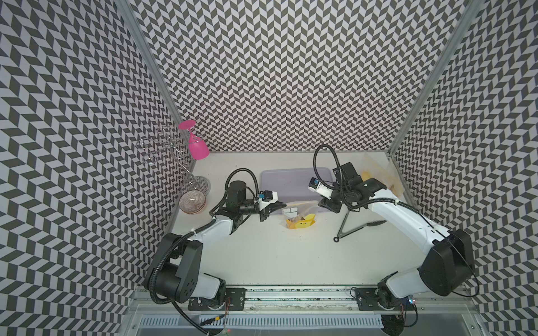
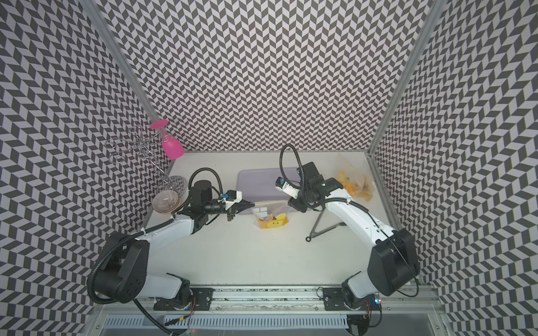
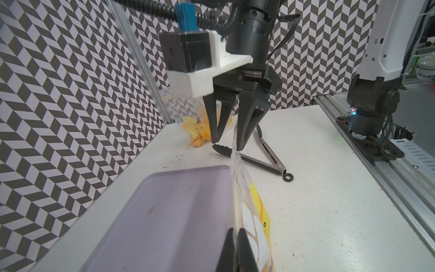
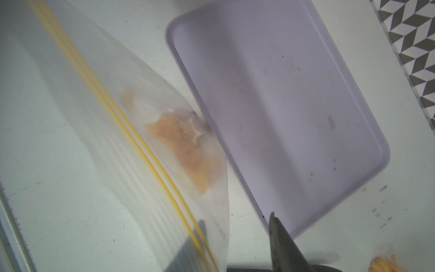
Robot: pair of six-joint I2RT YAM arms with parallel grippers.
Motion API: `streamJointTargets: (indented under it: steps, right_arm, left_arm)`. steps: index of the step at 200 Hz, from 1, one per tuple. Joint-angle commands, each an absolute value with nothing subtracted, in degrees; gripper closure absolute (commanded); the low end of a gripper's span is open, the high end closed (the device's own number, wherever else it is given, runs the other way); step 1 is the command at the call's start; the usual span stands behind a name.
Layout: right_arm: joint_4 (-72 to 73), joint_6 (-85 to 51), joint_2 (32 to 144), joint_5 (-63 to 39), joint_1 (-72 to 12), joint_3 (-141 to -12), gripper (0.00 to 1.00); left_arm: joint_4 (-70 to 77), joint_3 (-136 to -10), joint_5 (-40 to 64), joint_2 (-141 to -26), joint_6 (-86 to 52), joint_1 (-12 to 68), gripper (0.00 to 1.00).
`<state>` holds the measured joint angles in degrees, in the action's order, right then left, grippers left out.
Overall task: Put the cookies into a resealable bag to prevent moisture
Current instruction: Close the ziploc bag at the center of the board, then place the ziploc bag at the center of the board.
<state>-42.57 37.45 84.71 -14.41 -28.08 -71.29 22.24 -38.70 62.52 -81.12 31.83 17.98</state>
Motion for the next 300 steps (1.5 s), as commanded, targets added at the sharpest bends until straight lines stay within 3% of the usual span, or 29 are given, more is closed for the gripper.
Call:
streamJointTargets:
  steps: [1, 28, 53, 58, 69, 78, 99, 106, 111, 140, 181, 242, 296, 300]
  right_arm:
    - [-37.3, 38.6, 83.5, -19.2, -29.9, -72.2, 0.54]
    - [-37.7, 38.6, 87.5, -21.5, -32.7, -74.9, 0.54]
    - [-40.3, 38.5, 91.3, -23.1, -34.8, -79.3, 0.65]
    - [-40.5, 38.4, 91.6, -23.8, -34.9, -79.7, 0.72]
    - [-40.7, 38.7, 91.6, -25.8, -34.9, -80.0, 1.00]
    - [-40.2, 38.6, 90.9, -27.1, -34.9, -79.6, 1.00]
    - [-34.9, 34.2, 87.3, -24.3, -33.8, -76.8, 1.00]
    - [-31.9, 31.1, 85.4, -21.4, -32.9, -75.4, 1.00]
    - [-29.6, 28.5, 84.0, -18.2, -32.3, -74.4, 1.00]
    - [-20.5, 18.1, 76.4, -1.3, -28.7, -69.4, 1.00]
    - [-23.2, 14.5, 75.0, 9.1, -21.2, -71.9, 1.00]
    - [-26.5, 19.0, 81.9, 16.0, -10.8, -79.3, 1.00]
    - [-24.2, 20.5, 85.7, 12.9, -2.0, -76.7, 1.00]
    - [-23.9, 20.3, 85.7, 12.6, -1.9, -76.5, 0.95]
  left_arm:
    - [22.7, -39.3, 64.0, -81.3, 32.3, 17.9, 1.00]
    - [22.3, -39.5, 63.8, -81.4, 32.5, 17.9, 1.00]
    - [22.2, -39.6, 63.7, -81.5, 32.4, 17.9, 1.00]
    - [22.2, -39.6, 63.7, -81.4, 32.4, 17.9, 1.00]
    - [22.7, -39.5, 63.6, -81.4, 31.9, 17.9, 1.00]
    - [25.2, -39.1, 63.1, -81.4, 29.0, 17.8, 1.00]
    - [38.1, -37.5, 56.9, -81.3, 11.9, 16.7, 0.41]
    - [40.5, -37.3, 51.9, -81.2, 6.9, 16.5, 0.09]
    - [41.2, -37.4, 48.1, -81.2, 3.8, 16.4, 0.01]
    - [40.7, -38.7, 35.7, -82.3, -3.1, 14.8, 0.01]
    - [42.0, -37.8, 32.6, -81.7, -5.2, 13.0, 0.01]
    - [41.6, -37.8, 32.4, -82.3, -4.4, 12.8, 0.01]
    - [41.6, -37.1, 30.2, -81.6, -4.7, 12.1, 0.01]
    - [41.6, -37.0, 29.6, -81.5, -4.9, 12.0, 0.01]
